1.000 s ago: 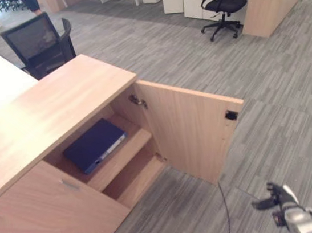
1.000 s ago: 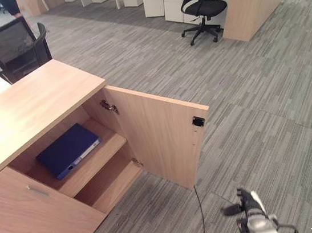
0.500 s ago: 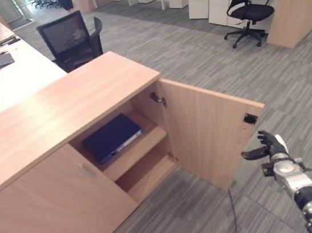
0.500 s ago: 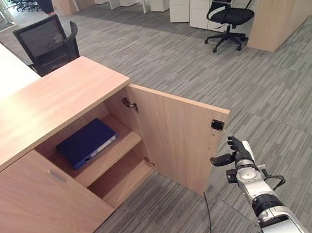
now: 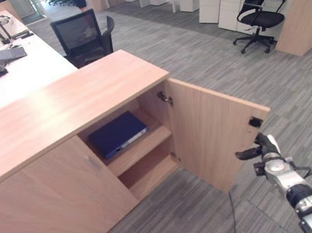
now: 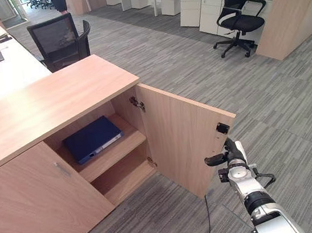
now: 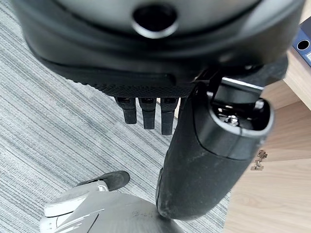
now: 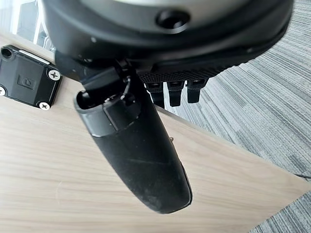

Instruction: Put the empty folder in the office cabinet

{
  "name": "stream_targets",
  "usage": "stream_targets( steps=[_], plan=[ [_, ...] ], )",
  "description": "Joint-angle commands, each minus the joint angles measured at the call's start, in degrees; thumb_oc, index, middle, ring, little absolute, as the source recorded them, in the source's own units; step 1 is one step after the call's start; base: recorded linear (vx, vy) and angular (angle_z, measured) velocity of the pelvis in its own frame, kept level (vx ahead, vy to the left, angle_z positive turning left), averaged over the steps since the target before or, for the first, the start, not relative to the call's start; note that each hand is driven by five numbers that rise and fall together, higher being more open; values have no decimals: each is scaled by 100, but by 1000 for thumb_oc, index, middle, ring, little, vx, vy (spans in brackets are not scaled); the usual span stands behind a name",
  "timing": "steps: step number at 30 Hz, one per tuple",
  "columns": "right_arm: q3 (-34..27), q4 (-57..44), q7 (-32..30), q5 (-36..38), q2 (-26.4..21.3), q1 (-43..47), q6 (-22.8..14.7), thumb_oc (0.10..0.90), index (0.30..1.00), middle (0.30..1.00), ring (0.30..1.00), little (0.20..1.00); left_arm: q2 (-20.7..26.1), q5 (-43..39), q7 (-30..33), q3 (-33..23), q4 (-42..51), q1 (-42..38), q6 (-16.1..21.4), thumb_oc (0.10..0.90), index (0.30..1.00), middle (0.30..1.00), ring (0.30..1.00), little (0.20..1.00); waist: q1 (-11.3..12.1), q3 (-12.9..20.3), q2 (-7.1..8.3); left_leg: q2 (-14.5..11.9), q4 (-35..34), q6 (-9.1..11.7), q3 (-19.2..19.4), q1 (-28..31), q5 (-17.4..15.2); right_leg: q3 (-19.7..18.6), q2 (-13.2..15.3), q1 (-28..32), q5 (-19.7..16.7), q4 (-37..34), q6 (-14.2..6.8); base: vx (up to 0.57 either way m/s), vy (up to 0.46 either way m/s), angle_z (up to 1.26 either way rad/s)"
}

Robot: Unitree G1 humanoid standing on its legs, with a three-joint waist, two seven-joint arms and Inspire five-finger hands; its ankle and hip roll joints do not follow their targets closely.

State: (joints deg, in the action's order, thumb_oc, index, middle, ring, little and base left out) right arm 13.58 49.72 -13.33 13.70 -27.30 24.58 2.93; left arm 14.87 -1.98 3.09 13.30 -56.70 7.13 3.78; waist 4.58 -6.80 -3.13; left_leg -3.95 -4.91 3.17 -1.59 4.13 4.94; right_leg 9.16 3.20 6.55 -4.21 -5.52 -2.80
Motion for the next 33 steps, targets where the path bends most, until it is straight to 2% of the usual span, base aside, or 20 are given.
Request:
stream_targets(
  steps=[1,4,6,7,9,13,14,15,17,18,19,24,25,26,27,28,30,31,32,33],
  plan=[
    [403,-693,241,-116,220,998,-613,800,900,900,900,900,202,33,81,435,-220,-412,70,800,900,900,900,900,255,90,267,154,-9,116,31,166,-557,89,141,313,812,52,-451,-5,-7,6],
    [493,-957,323,-162,256,894,-625,800,900,900,900,900,191,75,101,419,-269,-431,63,800,900,900,900,900,246,90,262,152,-9,123,6,155,-546,108,140,308,814,52,-441,0,0,0],
    [565,-1326,412,-193,249,763,-643,800,900,900,900,900,190,84,137,362,-289,-462,47,800,900,900,900,900,236,79,255,154,-9,133,-37,135,-530,113,146,291,812,52,-439,-8,-18,6],
    [608,-1875,566,-229,206,530,-675,800,900,900,900,900,185,91,173,283,-262,-493,43,800,900,900,900,900,220,51,249,159,-9,144,-121,94,-519,100,157,260,805,54,-433,-8,-13,11],
    [590,-2117,634,-226,193,366,-698,800,900,900,900,900,172,90,185,240,-242,-506,43,800,900,900,900,900,216,44,242,156,-9,164,-142,54,-501,126,166,237,807,55,-430,-11,-12,16],
    [465,-3019,882,-220,114,-432,-769,800,900,900,900,900,102,23,257,99,-76,-664,25,800,900,900,900,900,183,-165,266,181,279,273,-231,-379,-405,403,306,124,800,99,-409,-110,19,23],
    [436,-3308,999,-443,-40,-823,-741,800,900,900,900,900,-5,99,284,118,59,-801,-6,800,900,900,900,900,-42,-265,334,-54,718,363,616,-677,-504,804,556,31,772,147,-464,-145,107,73],
    [432,-3316,1000,-444,-44,-827,-737,800,900,900,900,900,-8,101,284,120,62,-802,-9,800,900,900,900,900,-44,-249,331,-52,727,358,612,-710,-490,808,558,6,753,144,-466,-135,122,121],
    [493,-3464,1082,-711,-84,-1056,-715,800,900,900,900,900,-71,325,255,177,179,-850,-68,800,900,900,900,900,-248,-208,325,-507,778,382,1774,-579,-461,1149,667,11,731,149,-523,1,107,128],
    [567,-3514,1161,-953,-10,-1276,-660,800,900,900,900,900,-102,515,212,215,310,-791,-84,800,900,900,900,900,-303,-147,254,-655,715,378,2261,-446,-416,1340,667,151,774,170,-538,67,105,114],
    [568,-3515,1161,-955,-8,-1280,-659,800,900,900,900,900,-101,517,212,215,314,-784,-85,800,900,900,900,900,-303,-147,256,-653,707,377,2263,-437,-413,1340,668,157,773,169,-539,141,110,103],
    [934,-3465,1231,-1201,499,-1191,-582,800,900,900,900,900,-118,516,267,202,397,-678,-149,800,900,900,900,900,48,-44,336,-274,407,143,1844,-344,-463,1688,932,341,947,703,-597,110,122,54],
    [1101,-3470,1236,-1273,669,-1055,-571,800,900,900,900,900,-92,532,267,251,523,-690,-175,800,900,900,900,900,248,-57,362,-134,304,22,1645,-302,-498,1837,1096,242,998,1192,-651,86,163,104],
    [1195,-3495,1262,-1293,732,-984,-574,800,900,900,900,900,-67,554,266,274,597,-689,-185,800,900,900,900,900,341,-68,365,-58,251,-44,1541,-263,-524,1894,1217,150,976,1536,-687,86,164,144],
    [1356,-3488,1314,-1325,866,-799,-544,800,900,900,900,900,-45,533,294,270,727,-646,-207,800,900,900,900,900,428,-127,359,24,203,-128,1435,-211,-555,1925,1425,-27,768,2030,-770,61,175,163],
    [1637,-3392,1266,-1408,1089,-330,-536,800,900,900,900,900,21,525,365,347,899,-649,-244,800,900,900,900,900,608,-249,313,143,123,-265,1231,-163,-556,1826,1684,-369,415,2927,-957,16,134,162],
    [1755,-3349,1142,-1338,1278,70,-569,800,900,900,900,900,104,527,426,472,1089,-689,-245,800,900,900,900,900,708,-302,231,116,90,-284,902,-197,-517,1358,1386,-763,622,3182,-887,26,0,129],
    [1935,-3275,1013,-1228,1479,631,-576,800,900,900,900,900,56,448,546,610,1140,-805,-208,800,900,900,900,900,739,-381,230,190,86,-209,421,-159,-499,662,826,-907,1145,2608,-732,136,-157,146],
    [2079,-3239,997,-1271,1465,971,-611,800,900,900,900,900,73,466,558,679,1094,-882,-183,800,900,900,900,900,807,-434,245,254,88,-172,201,-199,-472,448,656,-893,1080,2017,-671,224,-267,188],
    [2334,-3371,1076,-1378,1622,1303,-608,800,900,900,900,900,22,482,546,786,1096,-830,-167,800,900,900,900,900,944,-416,319,374,90,-141,-112,-187,-544,285,604,-584,1070,1383,-625,169,-233,215]
  ],
)
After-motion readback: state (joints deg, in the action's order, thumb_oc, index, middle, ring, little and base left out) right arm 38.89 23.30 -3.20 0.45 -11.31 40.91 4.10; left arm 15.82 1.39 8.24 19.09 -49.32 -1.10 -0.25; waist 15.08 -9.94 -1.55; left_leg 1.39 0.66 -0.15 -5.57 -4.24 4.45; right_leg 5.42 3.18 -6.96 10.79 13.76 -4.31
